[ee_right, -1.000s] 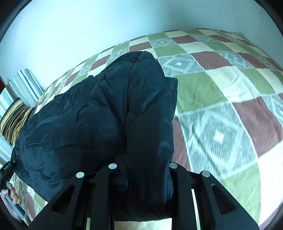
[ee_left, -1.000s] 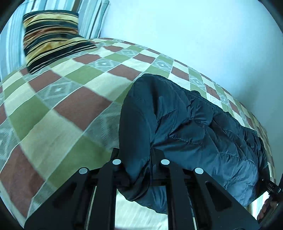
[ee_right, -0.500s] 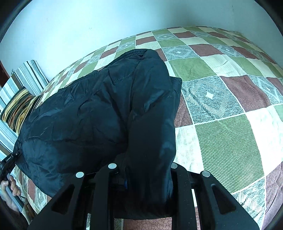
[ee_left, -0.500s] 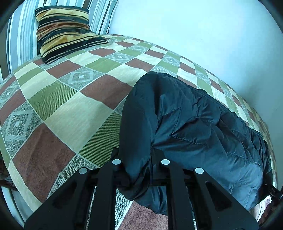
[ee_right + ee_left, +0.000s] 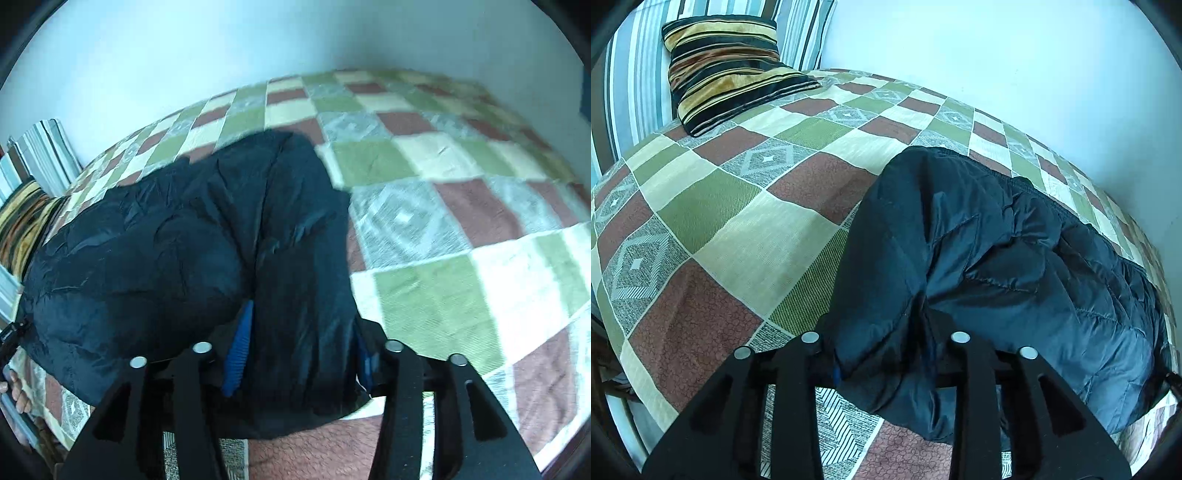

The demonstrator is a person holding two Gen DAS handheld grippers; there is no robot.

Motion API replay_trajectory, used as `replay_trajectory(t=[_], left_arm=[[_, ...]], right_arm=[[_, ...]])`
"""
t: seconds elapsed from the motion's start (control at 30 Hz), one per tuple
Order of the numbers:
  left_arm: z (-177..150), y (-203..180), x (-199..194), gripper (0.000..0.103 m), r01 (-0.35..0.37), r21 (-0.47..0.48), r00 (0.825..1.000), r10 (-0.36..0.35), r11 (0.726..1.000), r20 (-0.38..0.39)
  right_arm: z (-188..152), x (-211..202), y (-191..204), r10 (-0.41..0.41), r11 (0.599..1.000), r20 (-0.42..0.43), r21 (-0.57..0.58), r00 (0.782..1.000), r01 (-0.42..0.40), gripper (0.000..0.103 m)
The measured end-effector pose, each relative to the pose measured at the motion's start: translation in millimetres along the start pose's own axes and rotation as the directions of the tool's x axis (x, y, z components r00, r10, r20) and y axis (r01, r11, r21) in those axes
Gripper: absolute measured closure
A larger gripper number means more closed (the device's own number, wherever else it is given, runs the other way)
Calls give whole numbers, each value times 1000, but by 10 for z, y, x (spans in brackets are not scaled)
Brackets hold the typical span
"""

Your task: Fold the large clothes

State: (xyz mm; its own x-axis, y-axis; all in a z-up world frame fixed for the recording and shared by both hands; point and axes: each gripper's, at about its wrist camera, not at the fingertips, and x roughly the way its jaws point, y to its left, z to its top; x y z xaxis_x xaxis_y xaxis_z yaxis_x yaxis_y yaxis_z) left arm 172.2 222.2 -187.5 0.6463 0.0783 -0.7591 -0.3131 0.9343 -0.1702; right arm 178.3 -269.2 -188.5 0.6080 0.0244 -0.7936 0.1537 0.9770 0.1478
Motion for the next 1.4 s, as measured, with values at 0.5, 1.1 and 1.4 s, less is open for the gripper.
replay_trajectory(t=[0.5,1.1,1.4], left_arm=[[63,133,-235,47,-55,37,998,55,998,5],[382,85,-109,42,-64,86,998,64,994,-2],[592,-159,205,37,-69,202,995,82,977,-57]], right_arm=[[139,-254,1025,116,979,28,-175,993,-109,72],[135,532,1968,140,948,-114,-271,984,-167,72],[50,656,1995,102,947,-125,-293,987,-135,72]])
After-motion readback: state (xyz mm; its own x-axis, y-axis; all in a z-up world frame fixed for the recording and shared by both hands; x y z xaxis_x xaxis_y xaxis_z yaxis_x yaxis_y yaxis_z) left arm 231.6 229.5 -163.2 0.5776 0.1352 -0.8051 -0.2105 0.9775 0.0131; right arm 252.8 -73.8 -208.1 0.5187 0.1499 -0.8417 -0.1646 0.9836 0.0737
